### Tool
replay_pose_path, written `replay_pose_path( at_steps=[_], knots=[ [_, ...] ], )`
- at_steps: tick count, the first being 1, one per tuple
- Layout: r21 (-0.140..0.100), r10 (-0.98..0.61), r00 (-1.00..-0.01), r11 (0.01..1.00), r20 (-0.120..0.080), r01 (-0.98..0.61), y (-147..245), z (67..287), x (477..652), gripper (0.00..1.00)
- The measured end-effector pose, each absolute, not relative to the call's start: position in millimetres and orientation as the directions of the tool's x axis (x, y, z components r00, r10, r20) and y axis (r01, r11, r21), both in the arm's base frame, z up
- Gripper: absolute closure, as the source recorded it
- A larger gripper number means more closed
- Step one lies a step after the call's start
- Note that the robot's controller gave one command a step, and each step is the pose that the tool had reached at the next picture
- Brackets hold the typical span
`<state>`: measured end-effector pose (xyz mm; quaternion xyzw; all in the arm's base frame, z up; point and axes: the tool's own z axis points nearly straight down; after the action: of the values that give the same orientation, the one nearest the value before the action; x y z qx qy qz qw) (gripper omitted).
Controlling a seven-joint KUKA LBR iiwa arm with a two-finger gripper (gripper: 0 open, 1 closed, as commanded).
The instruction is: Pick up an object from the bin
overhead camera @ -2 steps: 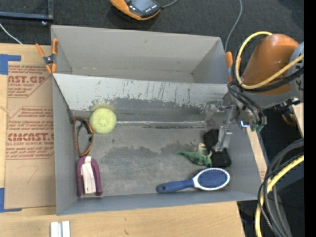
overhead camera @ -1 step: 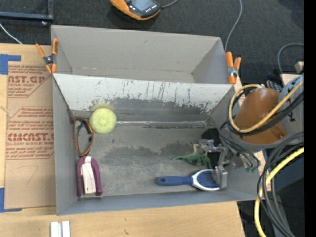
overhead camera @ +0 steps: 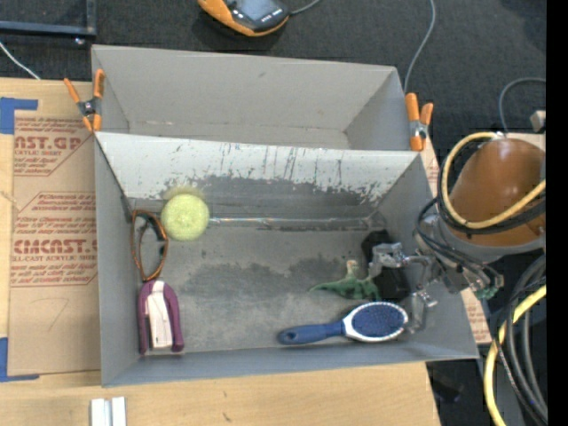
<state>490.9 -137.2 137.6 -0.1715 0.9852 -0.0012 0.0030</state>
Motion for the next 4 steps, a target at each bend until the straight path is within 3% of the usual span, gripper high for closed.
replay_pose_path(
  at_steps=[1, 2, 3, 4],
  knots=[
    [-0.004, -0.343, -0.939, 0.939, -0.010, -0.343, -113.0, 99.6, 480.8, 0.00],
    [-0.010, -0.467, -0.884, 0.884, -0.019, -0.467, -137.1, 74.1, 484.8, 0.00],
    [-0.008, -0.465, -0.885, 0.886, -0.012, -0.464, -99.4, 73.1, 483.1, 1.00],
    [-0.008, -0.464, -0.886, 0.886, -0.012, -0.464, -99.4, 73.1, 483.0, 1.00]
  ],
)
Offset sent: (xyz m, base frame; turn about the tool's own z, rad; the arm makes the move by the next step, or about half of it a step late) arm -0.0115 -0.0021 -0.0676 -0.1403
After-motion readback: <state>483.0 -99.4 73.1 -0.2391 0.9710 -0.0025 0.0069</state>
